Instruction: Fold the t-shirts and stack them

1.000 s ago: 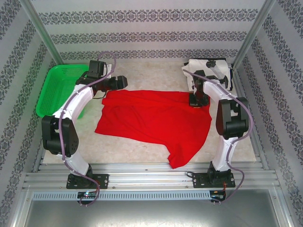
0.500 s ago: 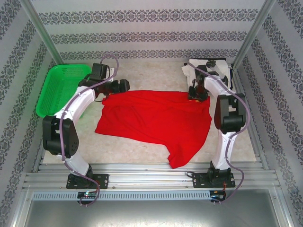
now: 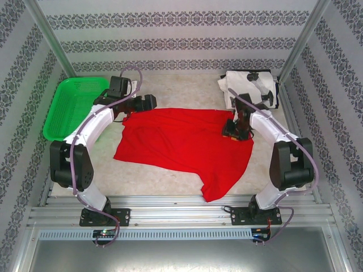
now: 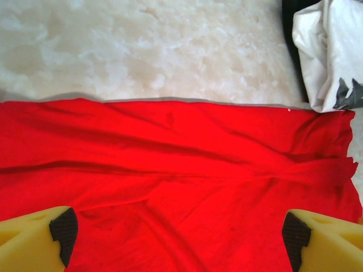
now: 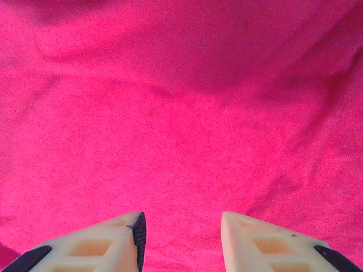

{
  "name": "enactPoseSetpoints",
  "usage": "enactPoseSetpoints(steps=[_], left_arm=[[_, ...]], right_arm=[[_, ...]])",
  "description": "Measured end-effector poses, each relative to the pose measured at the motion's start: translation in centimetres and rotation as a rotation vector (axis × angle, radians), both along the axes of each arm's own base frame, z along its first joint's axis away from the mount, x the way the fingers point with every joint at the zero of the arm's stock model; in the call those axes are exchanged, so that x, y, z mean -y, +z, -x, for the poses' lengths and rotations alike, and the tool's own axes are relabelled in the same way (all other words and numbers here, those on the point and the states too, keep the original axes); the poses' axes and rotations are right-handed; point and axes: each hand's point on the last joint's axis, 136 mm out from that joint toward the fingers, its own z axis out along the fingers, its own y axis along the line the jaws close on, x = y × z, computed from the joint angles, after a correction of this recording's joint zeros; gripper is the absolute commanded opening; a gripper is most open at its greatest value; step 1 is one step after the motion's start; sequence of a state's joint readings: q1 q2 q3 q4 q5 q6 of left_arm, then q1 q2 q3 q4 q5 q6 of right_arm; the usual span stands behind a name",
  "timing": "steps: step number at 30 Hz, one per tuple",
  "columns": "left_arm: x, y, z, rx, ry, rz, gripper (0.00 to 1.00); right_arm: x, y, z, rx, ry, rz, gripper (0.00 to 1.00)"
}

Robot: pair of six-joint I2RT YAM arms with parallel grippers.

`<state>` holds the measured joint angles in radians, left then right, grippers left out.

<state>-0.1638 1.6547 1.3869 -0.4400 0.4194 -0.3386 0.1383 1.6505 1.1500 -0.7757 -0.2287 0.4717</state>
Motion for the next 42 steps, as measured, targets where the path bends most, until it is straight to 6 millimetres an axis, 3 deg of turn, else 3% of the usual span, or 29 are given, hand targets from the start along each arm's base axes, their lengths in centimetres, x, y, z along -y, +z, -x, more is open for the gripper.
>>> enactPoseSetpoints(steps=[3, 7, 12, 16, 23, 28, 33, 42], left_arm=[[0.2, 1.3, 0.0, 0.041, -0.016, 0.003, 0.98], [0.6, 4.1, 0.4, 0.121, -0.048, 0.003, 1.0], [1.5, 7.5, 1.4, 0.216, -0.086, 0.001, 1.0], [1.6, 8.9, 2.0, 0.253, -0.093, -0.004, 1.0], [1.2, 8.2, 2.1, 0.245, -0.076, -0.022, 1.0], [1.0, 7.8, 2.1, 0.238, -0.067, -0.033, 1.0], [0.9, 7.8, 2.1, 0.243, -0.063, -0.035, 1.0], [0.7, 6.8, 2.5, 0.225, -0.061, -0.041, 1.0]], right_arm=[[-0.1, -2.3, 0.3, -0.043, -0.062, -0.027, 0.42], [0.1, -3.8, -1.9, -0.012, -0.124, -0.046, 0.42], [1.0, -4.5, -4.2, 0.023, -0.175, -0.047, 0.41], [2.1, -4.6, -5.7, 0.049, -0.212, -0.039, 0.4], [2.4, -4.8, -8.4, 0.078, -0.228, -0.044, 0.35], [2.3, -5.0, -9.2, 0.081, -0.233, -0.047, 0.24], [2.2, -4.7, -9.6, 0.087, -0.236, -0.054, 0.06], [1.1, -3.1, -9.3, 0.074, -0.239, -0.161, 0.0]])
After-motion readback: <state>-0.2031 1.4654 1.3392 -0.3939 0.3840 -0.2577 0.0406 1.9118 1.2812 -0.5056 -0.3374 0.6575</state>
